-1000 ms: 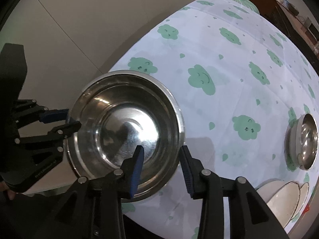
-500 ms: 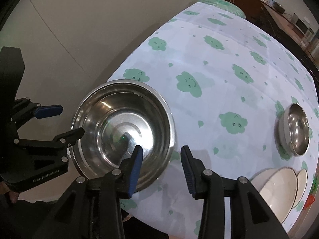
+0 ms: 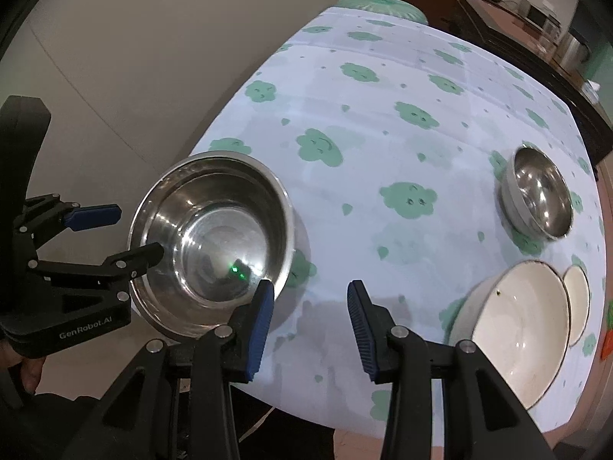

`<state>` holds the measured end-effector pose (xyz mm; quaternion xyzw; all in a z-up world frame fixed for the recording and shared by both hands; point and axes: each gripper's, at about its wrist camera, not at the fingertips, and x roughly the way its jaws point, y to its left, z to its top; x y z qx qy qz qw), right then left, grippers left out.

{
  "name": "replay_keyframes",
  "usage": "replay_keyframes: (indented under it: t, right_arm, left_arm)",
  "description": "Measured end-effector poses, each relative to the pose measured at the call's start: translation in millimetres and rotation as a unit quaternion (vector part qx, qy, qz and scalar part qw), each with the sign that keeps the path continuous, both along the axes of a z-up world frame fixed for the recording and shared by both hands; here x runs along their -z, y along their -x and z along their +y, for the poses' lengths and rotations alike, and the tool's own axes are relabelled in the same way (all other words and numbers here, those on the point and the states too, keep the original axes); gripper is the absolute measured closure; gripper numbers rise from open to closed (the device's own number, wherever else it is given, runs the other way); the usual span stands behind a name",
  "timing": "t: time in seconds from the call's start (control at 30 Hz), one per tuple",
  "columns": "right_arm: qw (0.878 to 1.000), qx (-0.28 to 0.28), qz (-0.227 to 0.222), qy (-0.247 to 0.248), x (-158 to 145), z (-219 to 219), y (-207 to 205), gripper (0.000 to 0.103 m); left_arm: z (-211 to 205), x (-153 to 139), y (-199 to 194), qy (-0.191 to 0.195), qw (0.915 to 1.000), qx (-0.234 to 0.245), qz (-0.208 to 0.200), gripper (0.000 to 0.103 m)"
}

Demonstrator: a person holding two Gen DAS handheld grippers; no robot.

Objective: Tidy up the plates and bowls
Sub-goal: 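Move both open grippers toward the smaller steel bowl on the cloth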

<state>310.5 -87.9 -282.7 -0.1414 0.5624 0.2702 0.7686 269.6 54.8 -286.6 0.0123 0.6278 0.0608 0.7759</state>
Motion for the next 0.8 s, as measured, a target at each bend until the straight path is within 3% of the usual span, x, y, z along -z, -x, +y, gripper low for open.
replay_keyframes:
  t: [0.5,0.8]
  right_arm:
    - [0.998,0.059,-0.006,-0.004,-2.7,-60.1,-23.3,0.060]
    - [0.995,0.100,-0.007,-0.010,-2.9,-117.6,-56.2,0.060]
  left_arm:
    - [-64.1,-11.6,-39.1,0.004,0.9977,0.068,-0.007,0.041]
    - [-118.8,-18.6,-85.6,0.002,0.9957,0.092,-0.014,0.040]
